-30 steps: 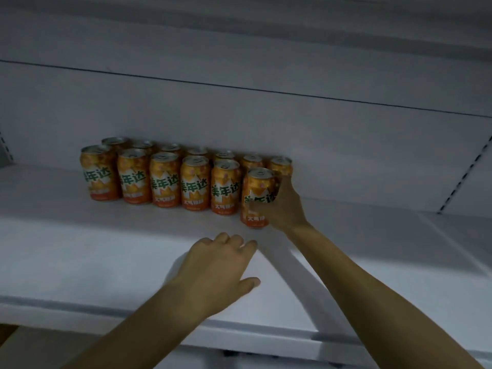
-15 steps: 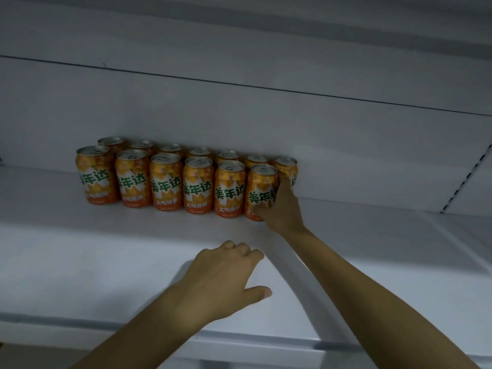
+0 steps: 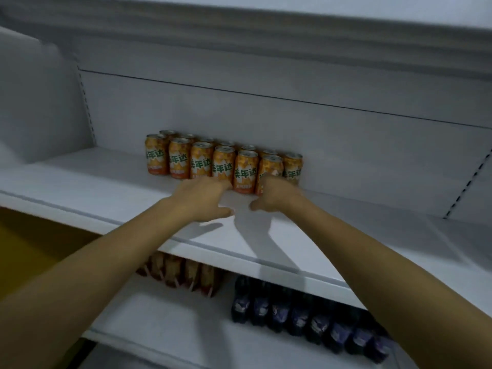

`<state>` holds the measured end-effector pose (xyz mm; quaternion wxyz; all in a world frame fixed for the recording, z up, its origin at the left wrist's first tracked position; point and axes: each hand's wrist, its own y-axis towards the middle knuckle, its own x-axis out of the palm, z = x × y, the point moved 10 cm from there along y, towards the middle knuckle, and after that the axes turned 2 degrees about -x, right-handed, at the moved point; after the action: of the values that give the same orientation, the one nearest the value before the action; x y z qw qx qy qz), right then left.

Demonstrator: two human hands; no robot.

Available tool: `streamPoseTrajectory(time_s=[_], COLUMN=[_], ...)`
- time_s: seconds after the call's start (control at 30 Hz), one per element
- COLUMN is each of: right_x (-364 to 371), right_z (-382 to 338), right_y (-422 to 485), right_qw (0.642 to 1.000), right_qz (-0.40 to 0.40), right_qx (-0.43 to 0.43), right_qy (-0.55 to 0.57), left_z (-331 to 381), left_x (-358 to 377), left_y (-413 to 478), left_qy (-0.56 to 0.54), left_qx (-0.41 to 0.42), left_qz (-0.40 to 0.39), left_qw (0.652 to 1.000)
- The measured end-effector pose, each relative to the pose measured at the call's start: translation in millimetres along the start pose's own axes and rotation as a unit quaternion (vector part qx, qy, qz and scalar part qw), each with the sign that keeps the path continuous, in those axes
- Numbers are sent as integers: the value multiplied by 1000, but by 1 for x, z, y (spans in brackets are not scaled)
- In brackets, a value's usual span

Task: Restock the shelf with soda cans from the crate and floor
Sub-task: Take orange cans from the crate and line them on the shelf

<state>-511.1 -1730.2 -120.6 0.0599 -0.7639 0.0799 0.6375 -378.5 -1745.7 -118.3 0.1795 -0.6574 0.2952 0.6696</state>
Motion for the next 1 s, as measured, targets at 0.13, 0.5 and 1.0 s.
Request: streamPoseTrajectory(time_s=[0.13,0.5,1.0], right_x=[4,125,375], right_z=[-57,-278,-428], right_y=[-43,-195,-341], right_qw=[994,925,853], right_qz=[-40,-143,-338], right_qx=[-94,-351,-386], right_qy=[-32,-33,-101], left_z=[-21,-124,-210], left_x=[-22,17,193], left_y=[-61,-344,-607], left_qy=[89,94,-55], left_qx=[-65,-321,-425], left_qz=[-23,-130,-272], left_qw=[994,933,862])
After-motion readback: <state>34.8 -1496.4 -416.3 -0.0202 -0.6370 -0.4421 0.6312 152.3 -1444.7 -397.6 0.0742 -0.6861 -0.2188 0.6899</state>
